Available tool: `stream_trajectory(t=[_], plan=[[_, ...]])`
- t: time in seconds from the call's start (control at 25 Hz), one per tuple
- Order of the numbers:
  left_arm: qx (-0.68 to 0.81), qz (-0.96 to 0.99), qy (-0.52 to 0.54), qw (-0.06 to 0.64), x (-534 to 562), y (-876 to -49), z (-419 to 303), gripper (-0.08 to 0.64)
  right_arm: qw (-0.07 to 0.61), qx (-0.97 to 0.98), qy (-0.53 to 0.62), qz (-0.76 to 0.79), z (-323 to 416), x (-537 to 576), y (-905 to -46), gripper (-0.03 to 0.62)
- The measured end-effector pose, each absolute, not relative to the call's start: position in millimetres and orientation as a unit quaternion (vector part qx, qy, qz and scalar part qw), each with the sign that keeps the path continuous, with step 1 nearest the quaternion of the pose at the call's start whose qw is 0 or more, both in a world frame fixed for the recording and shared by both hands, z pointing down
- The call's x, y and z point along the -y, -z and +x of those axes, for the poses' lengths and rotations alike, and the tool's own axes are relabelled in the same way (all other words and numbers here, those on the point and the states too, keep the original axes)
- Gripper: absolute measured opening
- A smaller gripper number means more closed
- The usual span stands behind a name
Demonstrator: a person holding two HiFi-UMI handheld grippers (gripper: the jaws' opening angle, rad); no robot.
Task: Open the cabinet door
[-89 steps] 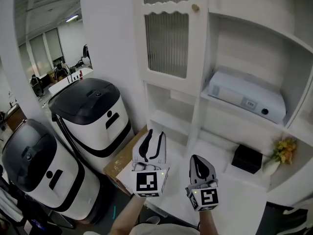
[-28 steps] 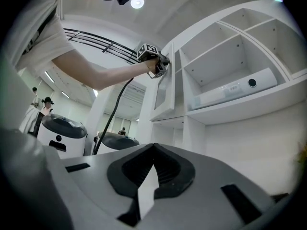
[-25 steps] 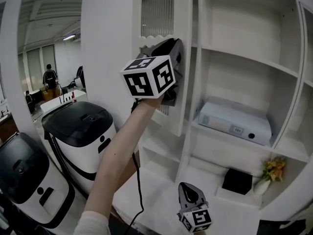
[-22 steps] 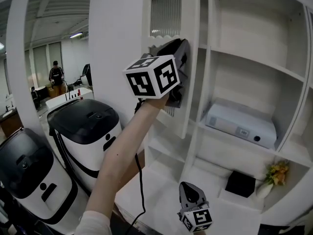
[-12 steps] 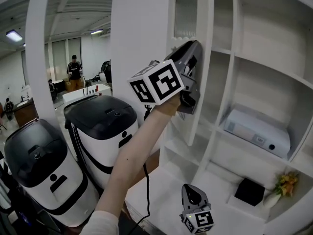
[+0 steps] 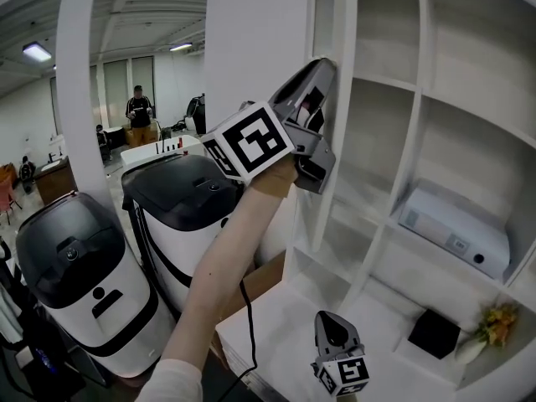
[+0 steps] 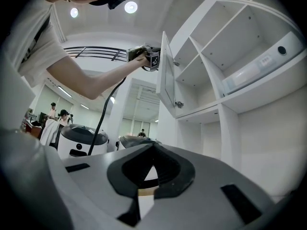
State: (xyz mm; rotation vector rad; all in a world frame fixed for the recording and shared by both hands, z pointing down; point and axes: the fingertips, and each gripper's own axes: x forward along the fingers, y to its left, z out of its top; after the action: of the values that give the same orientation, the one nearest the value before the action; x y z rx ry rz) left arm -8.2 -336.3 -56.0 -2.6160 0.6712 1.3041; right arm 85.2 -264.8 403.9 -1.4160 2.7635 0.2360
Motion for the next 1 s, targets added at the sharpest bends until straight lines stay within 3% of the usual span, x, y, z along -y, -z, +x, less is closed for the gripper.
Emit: stream_trajectory(t=[0.2, 0.68, 1.0], plan=[[-0.22, -0.869, -0.438, 0.067, 337, 55, -15, 0.083, 0.011, -0.897, -0.069, -0.436, 87, 268, -408, 0.0], [-0.22, -0.871, -0.437, 0.038, 339, 55, -107, 0.08, 0.014, -0.922, -0.068, -0.382, 25, 267, -411, 0.0], [-0.291, -0.853, -0.434, 0.023, 362, 48, -173, 0.029, 0.0, -0.939, -0.07, -0.337, -16, 268, -419, 0.0]])
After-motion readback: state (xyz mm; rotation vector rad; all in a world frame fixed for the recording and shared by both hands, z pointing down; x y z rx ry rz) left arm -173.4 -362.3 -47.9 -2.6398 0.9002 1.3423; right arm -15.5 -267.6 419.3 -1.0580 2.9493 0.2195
